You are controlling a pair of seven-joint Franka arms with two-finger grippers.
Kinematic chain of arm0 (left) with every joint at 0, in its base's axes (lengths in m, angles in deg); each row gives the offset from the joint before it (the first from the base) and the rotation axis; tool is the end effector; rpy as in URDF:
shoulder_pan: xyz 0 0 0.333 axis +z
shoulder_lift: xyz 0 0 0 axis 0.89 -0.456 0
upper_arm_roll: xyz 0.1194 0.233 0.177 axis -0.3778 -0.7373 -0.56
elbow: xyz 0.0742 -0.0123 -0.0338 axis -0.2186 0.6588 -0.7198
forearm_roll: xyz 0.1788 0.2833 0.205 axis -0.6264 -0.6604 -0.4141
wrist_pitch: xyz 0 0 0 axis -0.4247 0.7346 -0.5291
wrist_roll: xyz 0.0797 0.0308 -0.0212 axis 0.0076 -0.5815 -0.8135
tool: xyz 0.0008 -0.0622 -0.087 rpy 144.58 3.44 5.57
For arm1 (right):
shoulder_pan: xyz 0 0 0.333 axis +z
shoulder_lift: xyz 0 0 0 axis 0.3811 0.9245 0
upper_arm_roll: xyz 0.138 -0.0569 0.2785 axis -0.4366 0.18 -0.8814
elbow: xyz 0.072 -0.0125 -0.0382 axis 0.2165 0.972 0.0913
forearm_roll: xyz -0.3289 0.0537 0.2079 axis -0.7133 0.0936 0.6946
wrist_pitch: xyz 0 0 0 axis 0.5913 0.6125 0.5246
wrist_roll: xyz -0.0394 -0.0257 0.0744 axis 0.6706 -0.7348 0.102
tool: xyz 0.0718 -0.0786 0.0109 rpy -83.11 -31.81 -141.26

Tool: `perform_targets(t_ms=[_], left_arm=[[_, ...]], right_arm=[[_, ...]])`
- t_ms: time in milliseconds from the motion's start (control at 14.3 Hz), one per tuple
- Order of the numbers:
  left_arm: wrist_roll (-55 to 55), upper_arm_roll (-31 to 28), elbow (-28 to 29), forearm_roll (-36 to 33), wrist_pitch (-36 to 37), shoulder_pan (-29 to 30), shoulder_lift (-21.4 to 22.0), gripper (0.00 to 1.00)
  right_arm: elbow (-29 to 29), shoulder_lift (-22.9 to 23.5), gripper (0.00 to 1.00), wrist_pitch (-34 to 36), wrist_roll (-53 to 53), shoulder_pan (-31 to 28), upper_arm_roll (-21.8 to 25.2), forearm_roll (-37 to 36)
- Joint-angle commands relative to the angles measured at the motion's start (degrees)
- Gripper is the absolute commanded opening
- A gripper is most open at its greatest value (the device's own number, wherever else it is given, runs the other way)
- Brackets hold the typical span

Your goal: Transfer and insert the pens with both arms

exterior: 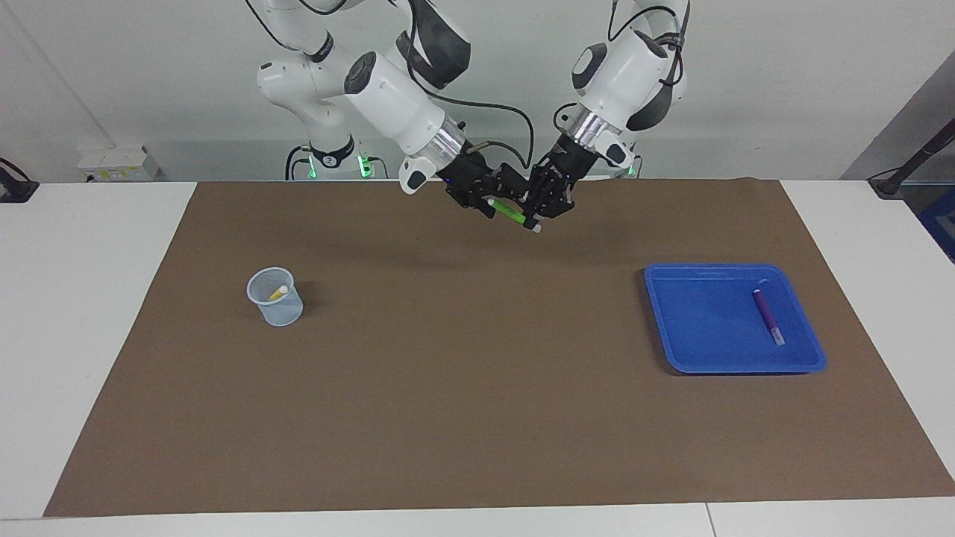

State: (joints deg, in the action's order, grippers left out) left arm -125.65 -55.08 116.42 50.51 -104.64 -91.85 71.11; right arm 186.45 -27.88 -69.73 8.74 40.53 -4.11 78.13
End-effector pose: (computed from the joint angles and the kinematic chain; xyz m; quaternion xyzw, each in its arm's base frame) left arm 0.4204 -0.2754 0.4988 0.6266 0.7096 -0.1032 0.3054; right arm 0.4837 0.3351 0.5028 -0.9295 0.1890 0.0348 0.3149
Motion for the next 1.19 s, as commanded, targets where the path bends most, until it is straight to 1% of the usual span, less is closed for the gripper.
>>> perform_targets(t_ms=[0,140,420,490,700,910,980,1120], left_arm=[[0.44,-0.15,2.04,0.94,-0.78,-0.64,2.14,0.0],[0.44,-0.15,2.04,0.94,-0.78,-0.64,2.14,0.0],[0.44,-0.15,2.65,0.94,-0.95,-0.73,2.4,0.0],[0.44,-0.15,2.65,0.94,-0.95,-0.73,2.58,0.0],[0.44,-0.15,2.74,0.94,-1.04,-0.73,2.58,0.0],[0.44,-0.15,2.74,0.94,-1.04,-0.73,2.58,0.0],[0.44,-0.15,2.74,0.94,-1.04,-0.73,2.67,0.0],[0.44,-0.15,2.74,0.94,-1.04,-0.73,2.67,0.0]], right_arm=[[0.96,-2.33,0.97,3.14,-1.43,-1.95,-0.13,-2.12],[0.43,-2.5,0.92,4.11,-1.34,-2.13,-0.13,-2.12],[-0.1,-3.12,0.91,4.55,-1.34,-3.36,-0.04,-2.12],[-0.1,-3.12,0.88,4.46,-1.43,-3.36,-0.04,-2.12],[-0.27,-2.94,0.87,3.59,-1.25,-3.36,-0.04,-2.12],[-0.45,-2.77,0.78,3.23,-0.72,-3.36,-0.04,-1.77],[-0.71,-2.68,0.73,3.23,-0.64,-3.36,-0.04,-1.68],[-1.24,-2.5,0.68,3.23,-0.28,-3.36,-0.13,-1.42]])
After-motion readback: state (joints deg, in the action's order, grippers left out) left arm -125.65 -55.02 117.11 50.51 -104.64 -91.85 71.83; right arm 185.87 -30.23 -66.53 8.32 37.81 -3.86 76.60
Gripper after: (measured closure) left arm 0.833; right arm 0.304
